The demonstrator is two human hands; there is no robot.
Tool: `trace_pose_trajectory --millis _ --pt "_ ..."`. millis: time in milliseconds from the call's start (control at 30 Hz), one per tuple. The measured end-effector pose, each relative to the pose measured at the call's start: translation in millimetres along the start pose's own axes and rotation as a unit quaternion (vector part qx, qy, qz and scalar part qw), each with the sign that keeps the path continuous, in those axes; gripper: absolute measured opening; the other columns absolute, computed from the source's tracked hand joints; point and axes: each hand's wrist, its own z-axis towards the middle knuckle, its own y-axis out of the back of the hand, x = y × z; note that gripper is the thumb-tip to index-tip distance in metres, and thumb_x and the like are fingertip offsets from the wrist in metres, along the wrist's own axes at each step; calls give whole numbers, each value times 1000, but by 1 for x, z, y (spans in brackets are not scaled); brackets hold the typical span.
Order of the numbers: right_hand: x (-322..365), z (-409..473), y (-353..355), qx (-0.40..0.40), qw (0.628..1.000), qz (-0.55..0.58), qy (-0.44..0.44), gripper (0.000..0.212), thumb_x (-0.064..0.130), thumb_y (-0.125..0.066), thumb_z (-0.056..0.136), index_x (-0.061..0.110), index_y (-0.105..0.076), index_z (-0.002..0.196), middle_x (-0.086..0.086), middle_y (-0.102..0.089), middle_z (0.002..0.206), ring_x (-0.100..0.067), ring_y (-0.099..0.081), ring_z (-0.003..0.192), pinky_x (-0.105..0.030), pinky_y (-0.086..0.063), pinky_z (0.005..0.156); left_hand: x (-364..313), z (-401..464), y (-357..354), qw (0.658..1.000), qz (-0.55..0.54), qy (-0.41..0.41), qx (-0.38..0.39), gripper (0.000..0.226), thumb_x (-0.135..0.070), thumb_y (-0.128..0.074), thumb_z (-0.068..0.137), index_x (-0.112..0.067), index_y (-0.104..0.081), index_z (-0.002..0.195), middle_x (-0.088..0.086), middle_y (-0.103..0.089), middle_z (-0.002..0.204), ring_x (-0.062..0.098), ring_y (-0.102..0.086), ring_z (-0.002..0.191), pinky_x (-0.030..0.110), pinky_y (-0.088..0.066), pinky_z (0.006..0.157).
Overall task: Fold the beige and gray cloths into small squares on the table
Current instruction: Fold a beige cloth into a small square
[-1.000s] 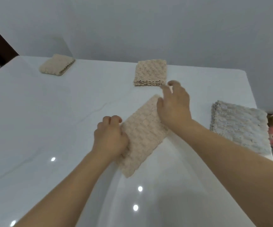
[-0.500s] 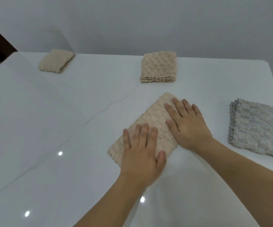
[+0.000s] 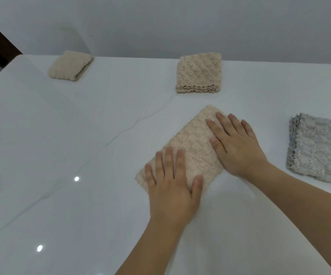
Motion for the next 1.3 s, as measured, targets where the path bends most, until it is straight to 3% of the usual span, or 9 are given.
trace_pose_trajectory --millis 267,533,700,867,967,1033,1133,1233,1300 --pt "1 1 1 -2 1000 1 -3 55 48 -9 99 36 -11 152 5 -7 162 -22 -3 149 -43 -1 120 -20 16 4 999 -20 30 0 77 -56 -21 95 -7 -21 155 17 -19 162 38 -11 150 57 -5 119" --pt "-2 -1 -2 -6 1000 7 4 55 48 -10 99 36 -13 152 6 -8 162 -21 -4 149 -43 -1 120 4 18 4 1000 -5 -1 25 70 -59 -12 97 -24 -7 158 5 -4 166 29 3 152 54 2 120" --pt "1 -4 -3 -53 997 46 -26 51 41 -18 102 28 -23 151 -2 -16 161 -22 -10 148 -42 -2 121 40 -16 23 999 12 27 39 65 -54 -25 97 -23 -28 154 12 -29 158 35 -27 143 52 -25 117" --pt "3 -8 -4 -228 969 57 -73 30 19 -48 95 10 -53 123 -13 -49 128 -32 -44 120 -44 -30 106 46 16 51 994 -51 5 99 80 -40 -30 68 -26 -31 147 3 -30 146 27 -28 128 37 -27 109" --pt "4 -9 -5 -234 967 36 -95 16 21 -52 92 11 -56 105 -11 -50 109 -30 -44 100 -41 -32 89 63 17 56 993 -12 -69 94 87 -43 -13 63 -26 -40 143 3 -44 121 27 -46 103 36 -40 87" --pt "2 -9 -6 -220 970 25 -99 14 23 -51 94 12 -57 99 -10 -50 102 -28 -43 93 -39 -31 84 78 12 52 987 -72 -87 115 73 -35 -18 70 -29 -49 136 -2 -48 105 23 -52 90 36 -46 79" --pt "-1 -9 -5 -209 973 40 -90 14 24 -49 96 14 -58 97 -7 -52 99 -27 -43 91 -39 -32 82 94 8 54 965 -209 -81 139 42 -20 -46 79 -41 -60 112 -17 -51 98 9 -55 88 28 -47 78" --pt "0 -7 -3 -204 973 86 -60 22 27 -43 98 15 -62 95 -4 -54 97 -26 -47 91 -40 -37 84 93 8 72 942 -296 -67 144 20 -27 -61 82 -40 -69 94 -20 -50 104 2 -47 107 12 -37 88" --pt "0 -7 0 -200 967 150 -49 37 33 -34 99 15 -65 92 -2 -58 96 -23 -50 92 -41 -38 86 88 16 89 919 -358 -49 158 13 -34 -62 78 -33 -71 88 -19 -53 110 2 -46 114 15 -34 92"
